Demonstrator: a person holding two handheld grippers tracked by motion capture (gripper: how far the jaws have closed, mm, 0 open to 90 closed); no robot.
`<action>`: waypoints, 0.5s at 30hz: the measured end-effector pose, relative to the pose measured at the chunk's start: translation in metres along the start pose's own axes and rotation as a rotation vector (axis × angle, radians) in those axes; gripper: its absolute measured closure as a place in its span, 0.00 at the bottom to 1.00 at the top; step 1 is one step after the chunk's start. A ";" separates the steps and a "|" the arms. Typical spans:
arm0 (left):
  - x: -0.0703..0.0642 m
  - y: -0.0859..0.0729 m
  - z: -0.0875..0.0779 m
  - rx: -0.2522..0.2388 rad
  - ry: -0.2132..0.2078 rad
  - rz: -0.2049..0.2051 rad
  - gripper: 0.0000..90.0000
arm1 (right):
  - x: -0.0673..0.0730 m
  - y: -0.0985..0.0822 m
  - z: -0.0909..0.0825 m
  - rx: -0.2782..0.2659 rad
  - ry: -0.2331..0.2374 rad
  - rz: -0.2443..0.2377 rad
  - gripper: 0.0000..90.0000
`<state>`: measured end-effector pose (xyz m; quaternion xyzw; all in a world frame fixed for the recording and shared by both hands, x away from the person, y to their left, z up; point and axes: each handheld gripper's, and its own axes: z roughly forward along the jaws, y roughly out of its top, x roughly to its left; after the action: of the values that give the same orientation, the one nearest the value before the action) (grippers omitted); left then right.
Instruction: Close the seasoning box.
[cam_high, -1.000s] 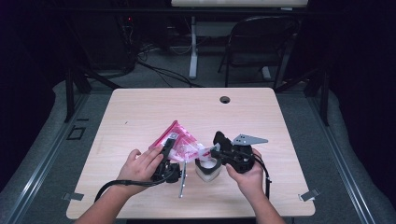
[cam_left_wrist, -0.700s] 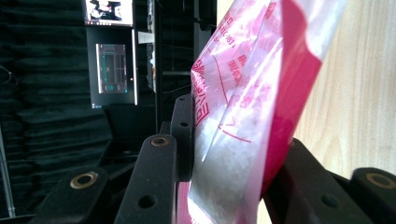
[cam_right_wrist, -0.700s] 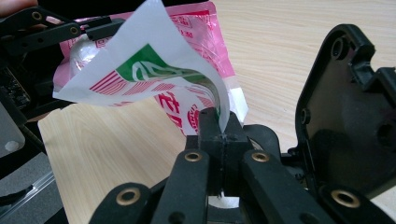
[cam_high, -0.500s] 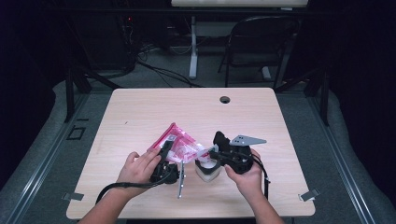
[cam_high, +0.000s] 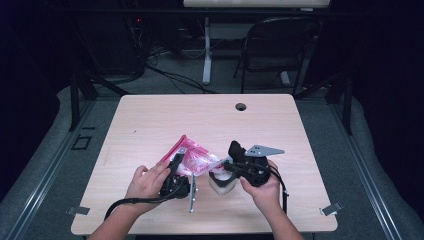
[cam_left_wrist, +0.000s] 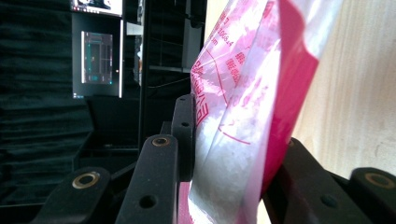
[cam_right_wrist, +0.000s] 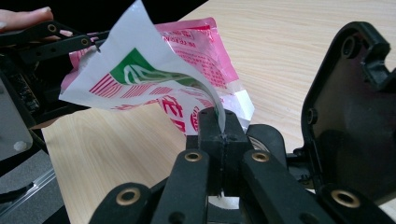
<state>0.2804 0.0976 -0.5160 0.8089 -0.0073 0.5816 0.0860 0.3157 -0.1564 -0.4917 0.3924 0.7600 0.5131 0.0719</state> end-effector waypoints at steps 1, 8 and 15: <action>-0.001 -0.001 0.000 -0.001 0.000 -0.008 0.82 | 0.000 0.000 0.000 0.002 -0.001 -0.004 1.00; -0.006 -0.004 0.000 0.001 -0.025 -0.068 0.82 | 0.003 0.000 0.002 -0.001 0.000 -0.011 1.00; -0.016 -0.006 0.003 0.002 -0.054 -0.116 0.82 | 0.005 0.000 0.002 -0.002 -0.001 -0.021 1.00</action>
<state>0.2785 0.1015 -0.5323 0.8234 0.0378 0.5536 0.1187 0.3133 -0.1515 -0.4914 0.3848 0.7634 0.5129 0.0782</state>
